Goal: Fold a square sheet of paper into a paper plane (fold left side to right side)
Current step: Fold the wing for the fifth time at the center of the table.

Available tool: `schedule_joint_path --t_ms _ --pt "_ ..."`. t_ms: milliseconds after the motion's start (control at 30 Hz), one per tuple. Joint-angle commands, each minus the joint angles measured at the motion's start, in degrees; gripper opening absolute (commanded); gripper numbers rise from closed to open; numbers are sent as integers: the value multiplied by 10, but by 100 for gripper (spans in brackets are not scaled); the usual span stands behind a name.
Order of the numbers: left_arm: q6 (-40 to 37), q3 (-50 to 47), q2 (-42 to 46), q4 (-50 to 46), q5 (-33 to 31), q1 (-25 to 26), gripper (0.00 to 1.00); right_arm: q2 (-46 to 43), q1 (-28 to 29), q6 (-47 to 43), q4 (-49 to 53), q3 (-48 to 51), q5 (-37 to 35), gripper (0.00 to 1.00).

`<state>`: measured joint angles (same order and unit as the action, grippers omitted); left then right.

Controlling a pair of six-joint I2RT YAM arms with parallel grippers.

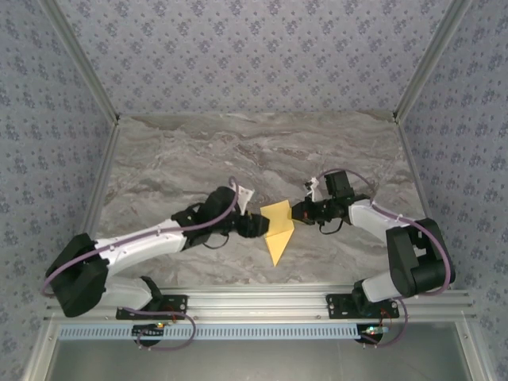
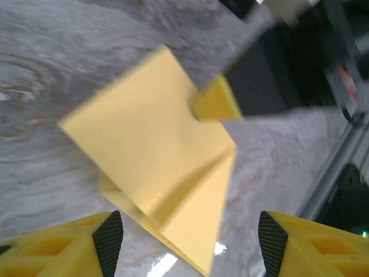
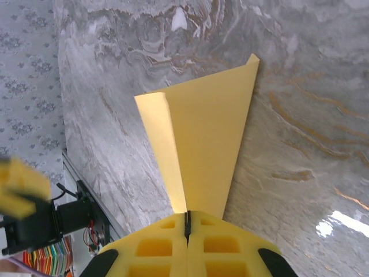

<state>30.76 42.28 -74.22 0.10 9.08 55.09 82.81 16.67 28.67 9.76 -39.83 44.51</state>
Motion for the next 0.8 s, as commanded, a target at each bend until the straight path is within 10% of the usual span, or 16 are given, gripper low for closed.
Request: schedule_joint_path --t_ms 0,767 --pt "-14 11 -7 -64 -105 65 65 15 10 41 39 -33 -32 0" --pt "98 250 -294 -264 -338 195 66 65 36 97 47 -70 -62 0"
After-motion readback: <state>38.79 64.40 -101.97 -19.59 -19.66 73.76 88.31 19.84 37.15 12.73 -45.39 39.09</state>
